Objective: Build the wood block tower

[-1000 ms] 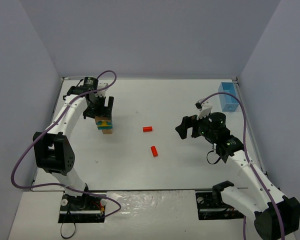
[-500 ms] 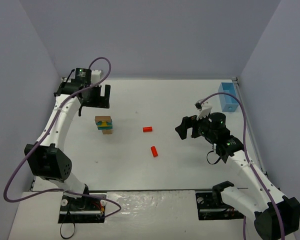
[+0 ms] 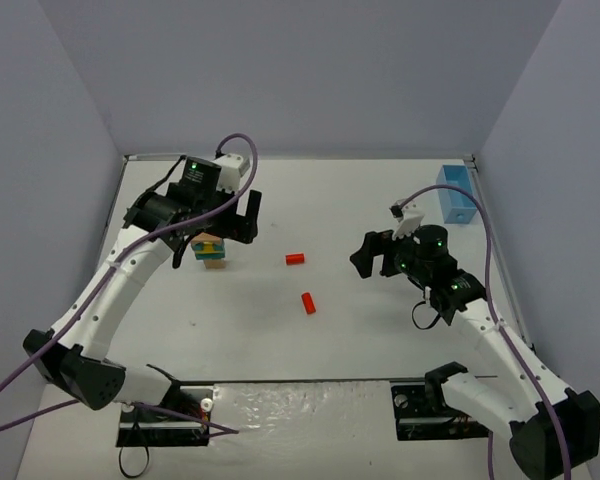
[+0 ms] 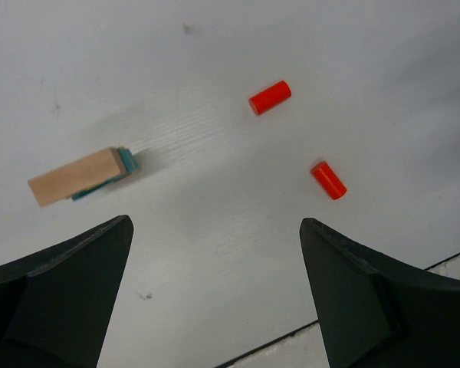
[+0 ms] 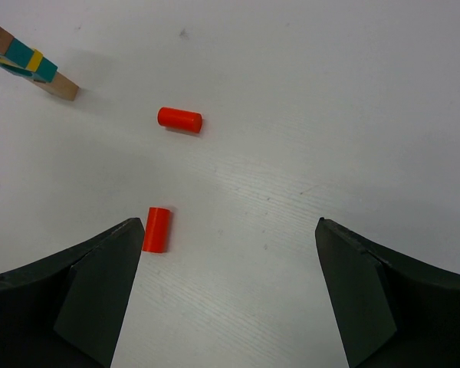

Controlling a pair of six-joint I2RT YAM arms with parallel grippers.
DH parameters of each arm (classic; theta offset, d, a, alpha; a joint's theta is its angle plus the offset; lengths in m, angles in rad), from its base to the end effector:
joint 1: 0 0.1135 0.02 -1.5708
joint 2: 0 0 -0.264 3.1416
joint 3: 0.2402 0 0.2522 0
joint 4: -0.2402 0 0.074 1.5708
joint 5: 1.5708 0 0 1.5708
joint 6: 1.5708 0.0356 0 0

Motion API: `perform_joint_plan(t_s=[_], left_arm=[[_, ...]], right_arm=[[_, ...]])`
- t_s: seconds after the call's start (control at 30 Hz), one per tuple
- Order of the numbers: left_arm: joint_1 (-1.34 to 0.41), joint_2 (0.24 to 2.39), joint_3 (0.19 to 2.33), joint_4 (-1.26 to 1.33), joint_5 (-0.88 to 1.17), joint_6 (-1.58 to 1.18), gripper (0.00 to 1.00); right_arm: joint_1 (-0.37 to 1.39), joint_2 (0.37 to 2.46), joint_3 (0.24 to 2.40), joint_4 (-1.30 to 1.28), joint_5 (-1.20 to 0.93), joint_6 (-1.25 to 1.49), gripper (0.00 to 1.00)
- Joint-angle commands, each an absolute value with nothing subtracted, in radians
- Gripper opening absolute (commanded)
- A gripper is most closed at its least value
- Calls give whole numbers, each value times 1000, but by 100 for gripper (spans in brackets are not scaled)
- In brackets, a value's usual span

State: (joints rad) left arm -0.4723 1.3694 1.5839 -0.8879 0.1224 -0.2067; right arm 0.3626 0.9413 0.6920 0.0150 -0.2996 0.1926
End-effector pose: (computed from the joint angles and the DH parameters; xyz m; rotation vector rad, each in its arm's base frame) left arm 0.2467 -0.1309 0.4147 0.3695 2.2567 -0.4986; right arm 0.2037 0.0885 0.2995 -0.3729 1.8065 0.6621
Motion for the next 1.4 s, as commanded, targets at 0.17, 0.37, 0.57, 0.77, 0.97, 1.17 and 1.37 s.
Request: perform_joint_plan(t_s=[0.17,0.37,0.57,0.77,0.97,1.17,1.37], left_arm=[[-446,1055,1407,-908,74,-378,88],[-439,950,1282,-909,119,-435,88],[-439,920,1238,-908,129,-456,88],[-439,937,1239,-905,133,-463,88],[-439,967,1240,-905,148,-460,88],[-439,978,1232,-904,157,-461,88],[-439,998,1237,-903,171,-467,88]], right_arm=[[724,1205,770,6,-9,338,91],[883,1376,823,8,163,396,90],[938,1486,854,28,211,426,88],[943,1533,852,31,232,454,79],[953,1595,874,29,201,453,68],[953,1641,885,22,190,453,62],[953,1662,893,19,181,448,53]])
